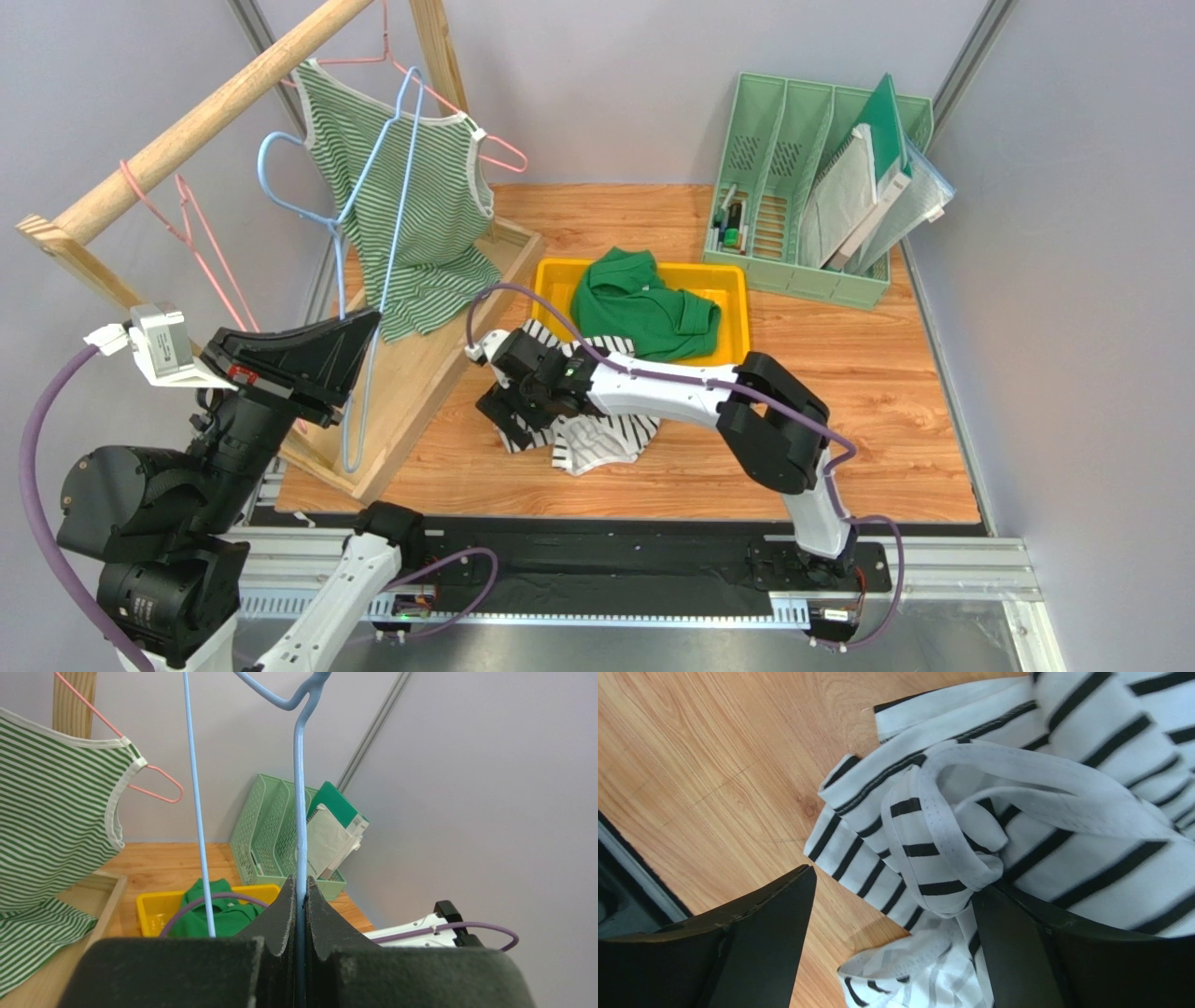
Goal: Remove the tank top from the hanger
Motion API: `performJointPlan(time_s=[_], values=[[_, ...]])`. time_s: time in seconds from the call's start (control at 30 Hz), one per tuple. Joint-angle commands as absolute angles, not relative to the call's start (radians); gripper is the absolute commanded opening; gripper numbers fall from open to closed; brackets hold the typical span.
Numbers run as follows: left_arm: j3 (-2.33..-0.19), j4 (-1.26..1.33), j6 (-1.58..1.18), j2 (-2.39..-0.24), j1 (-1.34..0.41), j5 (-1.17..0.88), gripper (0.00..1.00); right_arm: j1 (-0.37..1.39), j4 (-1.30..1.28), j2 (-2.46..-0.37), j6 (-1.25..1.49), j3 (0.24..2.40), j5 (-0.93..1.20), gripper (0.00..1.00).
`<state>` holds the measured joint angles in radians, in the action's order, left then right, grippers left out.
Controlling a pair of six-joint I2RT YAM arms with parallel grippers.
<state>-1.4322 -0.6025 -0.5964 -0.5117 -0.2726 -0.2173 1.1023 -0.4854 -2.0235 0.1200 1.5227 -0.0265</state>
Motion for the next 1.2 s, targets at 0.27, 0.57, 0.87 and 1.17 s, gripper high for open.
performJointPlan(time_s=[0.27,0.57,0.87,1.17], values=[[-1.457,-0.641,-0.561,-0.468,-0.268,-0.199,0.00,1.166,-0.347,-2.154,0.083,1.537,-0.193,0.86],[-1.474,-0.649,-0.561,-0.443,-0.268,-0.193,0.00,1.166,-0.287,-2.135,0.162,1.453,-0.129,0.29],[-1.482,-0.670,-0.565,-0.434,-0.268,-0.175,0.00,1.173,-0.268,-1.938,0.150,1.437,-0.159,0.00],[-1.480,-0.678,-0.566,-0.434,-0.268,-0.160,0.00,1.057,-0.186,-1.599,0.104,1.479,-0.101,0.00]])
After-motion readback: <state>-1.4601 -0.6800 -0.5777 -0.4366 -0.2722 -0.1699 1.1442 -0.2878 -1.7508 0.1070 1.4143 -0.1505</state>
